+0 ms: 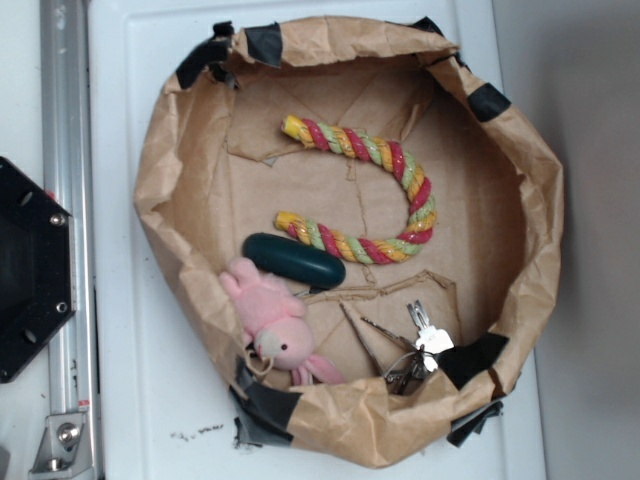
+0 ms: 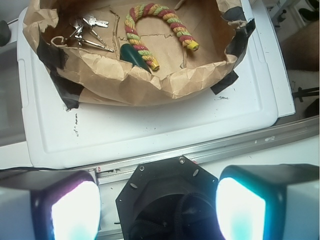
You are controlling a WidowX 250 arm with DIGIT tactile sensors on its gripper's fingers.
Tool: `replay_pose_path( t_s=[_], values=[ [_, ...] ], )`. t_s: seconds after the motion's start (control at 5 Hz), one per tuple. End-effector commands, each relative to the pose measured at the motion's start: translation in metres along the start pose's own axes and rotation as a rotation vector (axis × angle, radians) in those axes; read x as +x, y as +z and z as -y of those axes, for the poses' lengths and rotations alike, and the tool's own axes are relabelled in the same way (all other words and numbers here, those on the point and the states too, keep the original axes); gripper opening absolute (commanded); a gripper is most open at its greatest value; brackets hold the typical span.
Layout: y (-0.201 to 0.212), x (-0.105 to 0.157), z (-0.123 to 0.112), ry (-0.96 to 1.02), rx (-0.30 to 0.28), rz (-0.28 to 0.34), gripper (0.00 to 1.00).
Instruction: Grab the multicolored rope.
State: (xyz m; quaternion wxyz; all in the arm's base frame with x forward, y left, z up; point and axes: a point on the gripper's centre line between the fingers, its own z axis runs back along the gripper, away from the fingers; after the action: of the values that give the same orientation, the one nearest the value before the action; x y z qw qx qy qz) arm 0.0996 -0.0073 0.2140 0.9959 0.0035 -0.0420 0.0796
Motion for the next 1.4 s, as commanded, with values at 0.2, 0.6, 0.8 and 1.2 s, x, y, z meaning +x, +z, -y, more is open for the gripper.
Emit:
replay_pose_path(
  t_s=[0.2, 0.6, 0.8, 1.2],
  values=[
    [0.002, 0.002, -0.002, 0.029, 0.004, 0.004, 1.00],
    [-0.041, 0.102, -0.013, 0.020, 0.062, 0.032, 1.00],
    [-0.072, 0.137, -0.012, -0.161, 0.057, 0.002, 1.00],
    [-0.122, 0.160, 0.013, -0.667, 0.105, -0.033, 1.00]
  ],
)
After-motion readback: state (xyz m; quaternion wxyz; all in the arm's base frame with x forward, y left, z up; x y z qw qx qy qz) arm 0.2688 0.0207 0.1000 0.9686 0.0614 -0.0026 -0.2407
